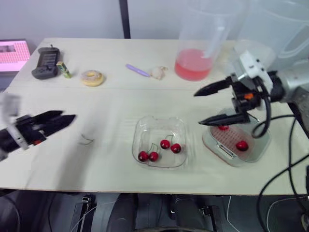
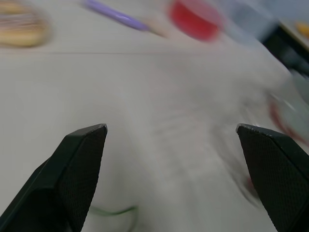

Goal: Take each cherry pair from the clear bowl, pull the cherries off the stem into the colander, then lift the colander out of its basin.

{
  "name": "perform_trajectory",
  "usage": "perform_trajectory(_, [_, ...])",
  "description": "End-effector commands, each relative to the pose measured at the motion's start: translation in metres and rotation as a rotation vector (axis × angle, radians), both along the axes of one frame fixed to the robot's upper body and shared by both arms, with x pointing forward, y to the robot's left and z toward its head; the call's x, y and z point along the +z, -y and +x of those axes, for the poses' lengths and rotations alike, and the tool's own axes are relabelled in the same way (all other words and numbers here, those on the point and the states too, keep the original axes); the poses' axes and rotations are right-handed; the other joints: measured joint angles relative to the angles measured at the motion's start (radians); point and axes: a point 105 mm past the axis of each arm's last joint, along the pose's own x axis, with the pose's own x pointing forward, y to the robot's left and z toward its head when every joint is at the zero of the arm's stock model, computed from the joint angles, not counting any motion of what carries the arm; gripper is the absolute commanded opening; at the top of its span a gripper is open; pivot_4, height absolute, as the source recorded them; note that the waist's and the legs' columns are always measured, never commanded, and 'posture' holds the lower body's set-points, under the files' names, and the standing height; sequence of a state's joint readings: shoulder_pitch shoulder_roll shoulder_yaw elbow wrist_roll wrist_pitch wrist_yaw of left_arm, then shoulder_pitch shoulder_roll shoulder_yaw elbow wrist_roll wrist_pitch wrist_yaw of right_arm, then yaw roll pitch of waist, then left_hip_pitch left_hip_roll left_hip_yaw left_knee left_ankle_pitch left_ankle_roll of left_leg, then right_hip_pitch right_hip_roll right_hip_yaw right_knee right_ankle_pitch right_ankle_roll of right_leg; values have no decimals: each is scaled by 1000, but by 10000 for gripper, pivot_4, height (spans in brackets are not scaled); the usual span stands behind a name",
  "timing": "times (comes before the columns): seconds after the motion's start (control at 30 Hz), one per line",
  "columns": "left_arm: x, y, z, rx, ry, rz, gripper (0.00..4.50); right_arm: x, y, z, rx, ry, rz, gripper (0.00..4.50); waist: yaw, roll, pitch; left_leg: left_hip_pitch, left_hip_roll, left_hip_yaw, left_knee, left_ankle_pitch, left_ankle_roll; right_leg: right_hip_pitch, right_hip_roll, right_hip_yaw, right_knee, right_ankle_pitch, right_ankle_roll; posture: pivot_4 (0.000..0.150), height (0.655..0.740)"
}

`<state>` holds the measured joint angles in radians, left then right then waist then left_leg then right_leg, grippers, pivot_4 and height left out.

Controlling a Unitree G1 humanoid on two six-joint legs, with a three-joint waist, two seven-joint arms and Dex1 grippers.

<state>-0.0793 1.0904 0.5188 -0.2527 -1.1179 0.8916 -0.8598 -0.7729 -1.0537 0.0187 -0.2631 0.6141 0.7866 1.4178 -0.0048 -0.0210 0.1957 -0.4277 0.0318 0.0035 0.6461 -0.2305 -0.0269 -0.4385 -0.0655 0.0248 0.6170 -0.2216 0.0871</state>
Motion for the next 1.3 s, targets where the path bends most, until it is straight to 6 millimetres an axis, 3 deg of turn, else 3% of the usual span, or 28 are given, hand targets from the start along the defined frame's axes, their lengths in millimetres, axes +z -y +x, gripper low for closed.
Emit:
perform_trajectory(0.03, [22, 41, 1, -251, 112, 79, 44790, 16, 1, -21, 3, 42, 11, 45000, -3, 1, 0, 0, 0, 0, 0, 0, 0, 1, 0, 0, 0, 0, 0, 1500, 7383])
perform_trajectory(0.23, [43, 103, 20, -511, 231, 141, 44790, 15, 0, -38, -65, 43, 34, 45000, -9, 0, 0, 2, 1, -2, 2, 0, 1, 3, 4, 0, 3, 1, 2, 1500, 7383])
perform_trajectory(0.37, [53, 120, 11, -668, 264, 180, 44790, 11, -9, -32, -179, 159, 42, 45000, -15, 0, 0, 3, 2, -2, 2, 1, 1, 2, 6, 1, 5, 1, 2, 1500, 7383])
perform_trajectory(0.43, [60, 117, 7, -716, 277, 179, 44790, 8, -14, -30, -225, 235, 36, 45000, -14, 0, 0, 3, 2, -4, 3, 1, 1, 1, 7, 1, 8, 0, 3, 1500, 7383])
perform_trajectory(0.6, [50, 90, 20, -663, 313, 260, 44790, 9, -28, -33, -180, 210, 46, 45000, -16, 0, 0, 4, 2, -4, 5, 1, 1, 0, 7, 1, 12, -1, 2, 1500, 7383])
perform_trajectory(0.7, [43, 78, 15, -637, 339, 266, 44790, -8, -25, -19, -300, -20, -135, 45000, -20, 0, 0, 4, 2, -4, 5, 1, 1, 0, 7, 2, 12, 0, 2, 1500, 7383])
perform_trajectory(0.87, [28, 62, 2, -567, 343, 244, 44790, -4, -53, -17, -244, -182, -213, 45000, -28, 0, 0, 1, 2, -3, 4, 1, 1, -4, 5, 2, 12, 0, 1, 1500, 7383])
perform_trajectory(1.0, [-5, 42, -4, -431, 256, 305, 44790, -20, -73, 0, -229, -133, -341, 45000, -36, 0, 0, 1, 2, -1, 1, 1, 1, -4, 3, 1, 12, -1, 1, 1500, 7383])
perform_trajectory(1.13, [-9, 40, -15, -381, 242, 267, 44790, -37, -97, 11, -160, -135, -404, 45000, -37, -1, 0, 0, 2, -2, 3, 1, 1, -5, 4, 1, 13, -1, 2, 1500, 7383])
perform_trajectory(1.3, [-12, 35, -18, -318, 242, 297, 44790, -67, -108, 23, -151, -112, -512, 45000, -37, -1, 0, 1, 2, -2, 4, 1, 1, -4, 4, 1, 13, -1, 1, 1500, 7383])
